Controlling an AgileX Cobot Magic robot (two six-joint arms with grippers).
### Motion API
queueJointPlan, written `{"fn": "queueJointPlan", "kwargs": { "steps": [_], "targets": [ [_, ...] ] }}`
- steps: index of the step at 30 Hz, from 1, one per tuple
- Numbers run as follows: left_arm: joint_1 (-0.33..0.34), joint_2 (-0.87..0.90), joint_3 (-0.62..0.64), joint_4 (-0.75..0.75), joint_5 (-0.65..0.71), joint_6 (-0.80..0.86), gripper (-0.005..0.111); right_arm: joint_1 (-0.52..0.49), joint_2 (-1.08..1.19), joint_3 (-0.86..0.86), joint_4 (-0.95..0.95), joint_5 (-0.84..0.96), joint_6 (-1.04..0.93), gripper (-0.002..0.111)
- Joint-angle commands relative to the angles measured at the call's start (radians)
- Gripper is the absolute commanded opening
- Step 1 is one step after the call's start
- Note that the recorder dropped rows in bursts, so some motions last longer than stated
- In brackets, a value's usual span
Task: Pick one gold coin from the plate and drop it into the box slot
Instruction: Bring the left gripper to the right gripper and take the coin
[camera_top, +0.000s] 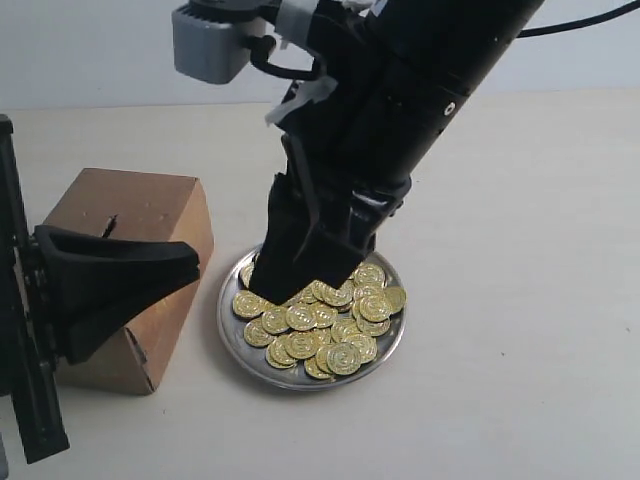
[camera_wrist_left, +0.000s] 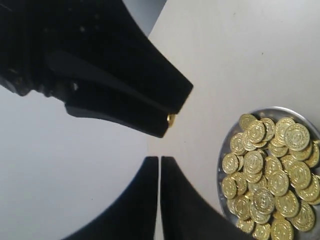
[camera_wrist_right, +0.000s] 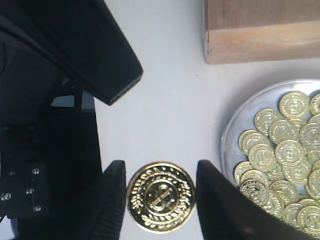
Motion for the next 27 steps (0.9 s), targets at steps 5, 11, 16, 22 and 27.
{"fn": "queueJointPlan", "kwargs": {
  "steps": [5,11,16,22,27],
  "targets": [
    [-0.013,0.007,-0.009,-0.016,-0.060,0.044,0.045,0.001,-0.006,0.058,0.066,-0.004,-0.066,0.035],
    [-0.076,0.009,-0.009,0.001,-0.026,0.109,0.053,0.001,-0.008,0.069,0.087,-0.004,-0.094,0.035],
    [-0.107,0.034,-0.009,0.040,-0.002,0.109,0.053,0.001,-0.014,0.069,0.097,-0.004,-0.102,0.035],
    [-0.120,0.071,-0.013,0.040,-0.011,0.129,0.053,0.001,-0.023,0.069,0.106,-0.004,-0.102,0.035],
    [-0.120,0.099,-0.032,0.038,-0.013,0.129,0.053,0.001,-0.033,0.069,0.120,-0.004,-0.109,0.035]
  ]
}}
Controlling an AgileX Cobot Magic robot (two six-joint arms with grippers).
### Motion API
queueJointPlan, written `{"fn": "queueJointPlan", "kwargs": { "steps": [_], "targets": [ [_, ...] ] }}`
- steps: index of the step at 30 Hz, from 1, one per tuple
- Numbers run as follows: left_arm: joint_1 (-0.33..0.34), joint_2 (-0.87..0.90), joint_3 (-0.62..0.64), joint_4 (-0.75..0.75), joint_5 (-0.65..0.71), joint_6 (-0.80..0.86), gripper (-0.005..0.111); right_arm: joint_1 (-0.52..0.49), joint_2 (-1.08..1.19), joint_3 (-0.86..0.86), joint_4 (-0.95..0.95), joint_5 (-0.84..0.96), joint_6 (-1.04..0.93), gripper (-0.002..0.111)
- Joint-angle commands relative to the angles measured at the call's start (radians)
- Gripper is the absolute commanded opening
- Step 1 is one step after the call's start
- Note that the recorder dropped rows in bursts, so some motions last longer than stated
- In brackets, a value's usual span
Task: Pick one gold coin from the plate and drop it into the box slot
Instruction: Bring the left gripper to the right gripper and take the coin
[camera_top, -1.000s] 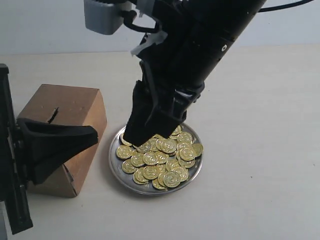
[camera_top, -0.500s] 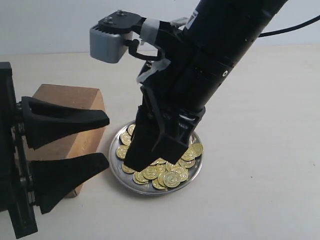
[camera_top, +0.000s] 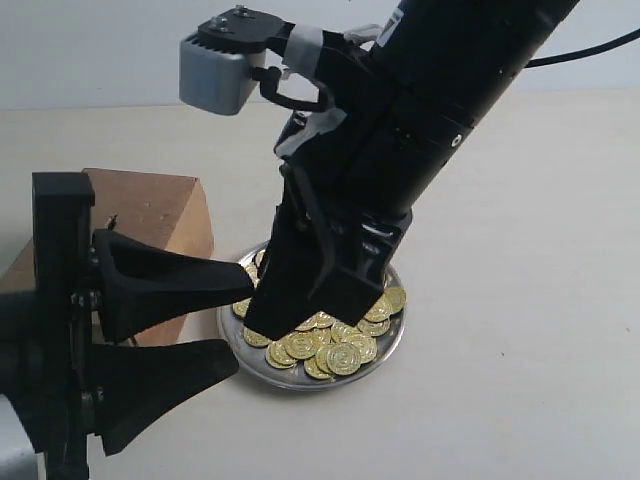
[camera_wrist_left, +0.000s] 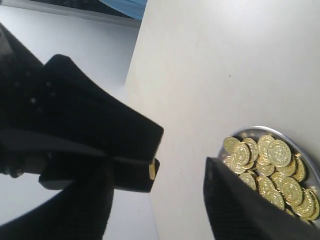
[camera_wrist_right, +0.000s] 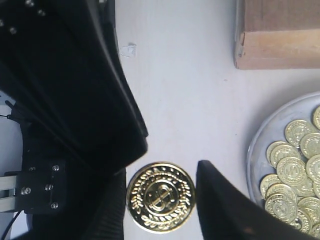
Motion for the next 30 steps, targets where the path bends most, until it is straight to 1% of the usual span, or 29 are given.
{"fn": "queueJointPlan", "kwargs": {
  "steps": [1,5,9,15,17,19,24,27,30],
  "targets": [
    [-0.006,0.026,-0.023,-0.009,-0.002,0.001,0.053,0.001,-0.017,0.007,0.030,-0.004,-0.016,0.035],
    [-0.006,0.048,-0.045,-0.009,-0.013,0.001,0.053,0.013,-0.019,0.007,0.030,-0.004,-0.020,0.035],
    [-0.006,0.072,-0.057,-0.013,-0.013,0.001,0.052,0.052,-0.019,0.007,0.021,-0.004,-0.035,0.035],
    [-0.006,0.072,-0.057,-0.013,-0.021,0.001,0.052,0.054,-0.019,0.007,0.019,-0.004,-0.035,0.035],
    [-0.006,0.072,-0.057,-0.013,-0.023,0.001,0.050,0.054,-0.019,0.007,0.019,-0.004,-0.035,0.035],
    [-0.006,0.072,-0.057,-0.013,-0.025,0.001,0.044,0.054,-0.019,0.007,0.019,-0.004,-0.035,0.035],
    [-0.006,0.072,-0.057,-0.013,-0.028,0.003,0.016,0.054,-0.019,0.007,0.019,-0.004,-0.035,0.035],
    [-0.006,0.072,-0.057,-0.013,-0.030,0.003,0.001,0.054,-0.019,0.007,0.019,-0.004,-0.035,0.035],
    [-0.006,0.072,-0.057,-0.013,-0.030,0.004,0.000,0.054,-0.019,0.007,0.019,-0.004,-0.035,0.035]
  ]
}}
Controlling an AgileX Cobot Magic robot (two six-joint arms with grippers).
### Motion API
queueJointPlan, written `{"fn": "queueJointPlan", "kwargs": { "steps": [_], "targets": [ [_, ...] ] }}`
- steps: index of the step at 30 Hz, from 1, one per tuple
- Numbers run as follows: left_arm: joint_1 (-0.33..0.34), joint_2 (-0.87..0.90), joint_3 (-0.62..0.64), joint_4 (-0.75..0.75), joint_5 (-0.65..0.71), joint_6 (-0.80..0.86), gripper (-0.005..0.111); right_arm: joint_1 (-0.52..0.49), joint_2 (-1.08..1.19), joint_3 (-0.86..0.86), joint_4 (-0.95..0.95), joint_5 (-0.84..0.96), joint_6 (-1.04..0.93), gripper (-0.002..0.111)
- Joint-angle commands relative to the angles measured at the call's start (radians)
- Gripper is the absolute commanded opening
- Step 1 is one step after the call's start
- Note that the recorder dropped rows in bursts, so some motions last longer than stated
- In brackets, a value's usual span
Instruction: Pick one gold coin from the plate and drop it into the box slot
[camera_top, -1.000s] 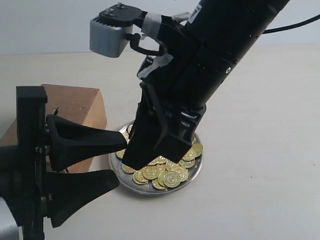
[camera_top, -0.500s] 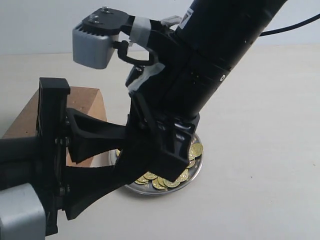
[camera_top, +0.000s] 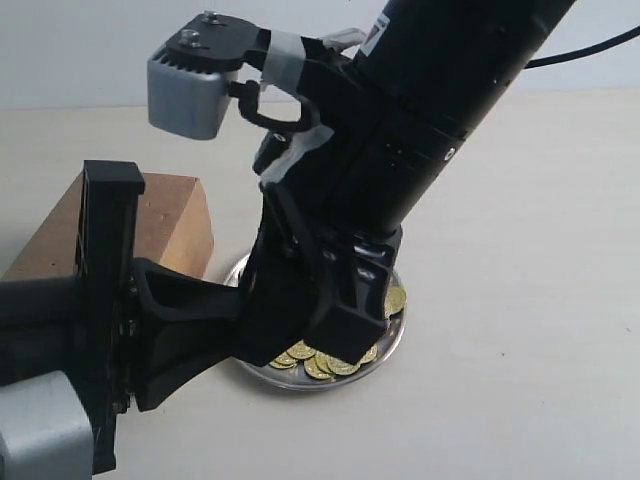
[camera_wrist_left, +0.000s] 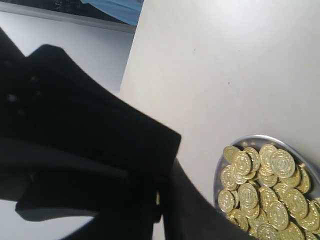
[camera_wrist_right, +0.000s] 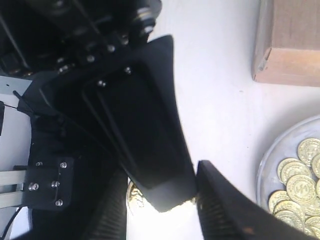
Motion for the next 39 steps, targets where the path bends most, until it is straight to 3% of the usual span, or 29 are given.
{"fn": "queueJointPlan", "kwargs": {
  "steps": [1,4,9,12,16,20,24,27,31,35,39],
  "targets": [
    [-0.004,0.001,-0.007,-0.013,-0.008,0.002,0.000,0.005,-0.007,0.003,0.017,-0.002,-0.001,0.035],
    [-0.004,0.001,-0.007,-0.013,0.002,-0.003,0.000,0.004,-0.007,0.003,0.017,-0.002,-0.001,0.041],
    [-0.004,0.001,-0.007,-0.013,0.021,-0.051,0.000,0.004,-0.023,-0.001,0.013,-0.002,0.005,0.069],
    [-0.004,0.001,-0.007,-0.016,0.064,-0.135,0.000,0.004,-0.061,-0.029,-0.108,-0.002,0.059,0.068],
    [-0.004,0.001,-0.031,-0.110,0.288,-0.205,0.000,0.004,-0.156,-0.070,-0.444,-0.109,0.300,0.055],
    [-0.002,0.001,-0.113,-0.250,0.613,-0.254,0.000,0.004,-0.280,-0.072,-0.759,-0.249,0.654,0.027],
    [0.010,0.001,-0.195,-0.252,0.806,-0.483,0.000,0.004,-0.377,-0.072,-0.893,-0.283,0.915,0.001],
    [0.067,0.001,-0.246,-0.263,0.912,-0.678,0.000,0.004,-0.418,-0.054,-0.867,-0.264,1.002,0.000],
    [0.178,0.001,-0.303,-0.374,1.018,-0.795,0.000,0.004,-0.453,0.008,-0.807,-0.210,1.055,0.000],
    [0.335,0.025,-0.368,-0.559,1.059,-0.752,0.000,0.004,-0.483,0.102,-0.723,-0.206,1.082,0.000],
    [0.483,0.103,-0.442,-0.854,1.073,-0.518,0.000,0.004,-0.525,0.206,-0.637,-0.251,1.079,0.000]
  ]
}}
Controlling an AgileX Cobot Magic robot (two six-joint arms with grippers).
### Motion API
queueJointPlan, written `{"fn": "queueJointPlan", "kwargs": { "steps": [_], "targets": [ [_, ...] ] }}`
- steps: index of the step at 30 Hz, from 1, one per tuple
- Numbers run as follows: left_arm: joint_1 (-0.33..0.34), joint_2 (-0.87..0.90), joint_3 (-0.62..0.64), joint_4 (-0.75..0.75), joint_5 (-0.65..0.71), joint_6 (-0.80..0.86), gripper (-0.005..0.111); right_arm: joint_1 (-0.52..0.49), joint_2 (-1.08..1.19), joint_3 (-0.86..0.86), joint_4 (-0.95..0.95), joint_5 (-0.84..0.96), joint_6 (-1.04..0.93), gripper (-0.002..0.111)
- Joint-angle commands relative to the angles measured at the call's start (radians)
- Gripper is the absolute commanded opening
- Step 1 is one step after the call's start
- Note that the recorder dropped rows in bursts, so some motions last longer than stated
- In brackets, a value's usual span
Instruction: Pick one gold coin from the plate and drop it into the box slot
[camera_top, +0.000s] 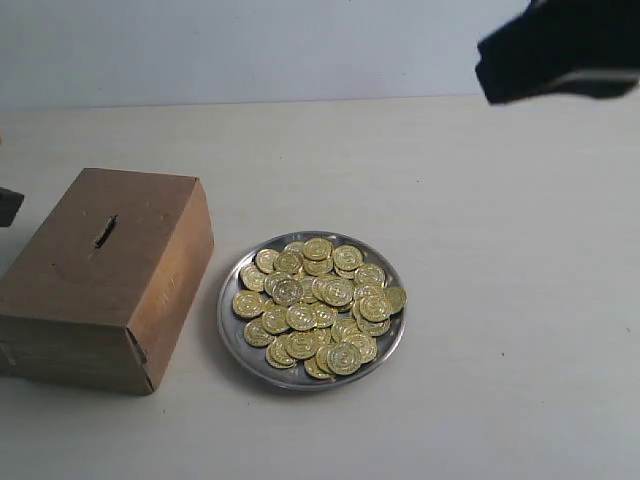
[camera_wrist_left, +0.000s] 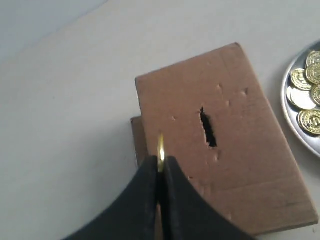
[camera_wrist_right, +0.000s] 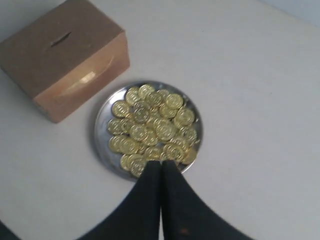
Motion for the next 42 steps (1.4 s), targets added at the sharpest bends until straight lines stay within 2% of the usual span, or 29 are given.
{"fn": "queueJointPlan", "kwargs": {
  "steps": [1,4,8,11,18,42],
  "targets": [
    [0.178,0.125,-0.100,-0.400,0.042,0.274,0.000,-0.001,-0.065,0.128,0.088,-0.060,0.008,0.000],
    [0.224,0.244,-0.165,-0.446,0.087,0.309,0.000,-0.001,-0.114,0.187,0.094,-0.070,0.008,0.000],
    [0.225,0.410,-0.262,-0.496,0.152,0.328,0.000,-0.001,-0.180,0.247,0.105,-0.074,0.008,0.000],
    [0.225,0.448,-0.279,-0.524,0.154,0.336,0.000,-0.001,-0.196,0.250,0.105,-0.067,0.008,0.000],
    [0.225,0.501,-0.279,-0.571,0.158,0.361,0.000,-0.001,-0.194,0.250,0.102,-0.077,0.001,0.000],
    [0.225,0.569,-0.279,-0.571,0.101,0.356,0.000,-0.001,-0.194,0.250,0.102,-0.077,0.001,0.000]
  ]
}}
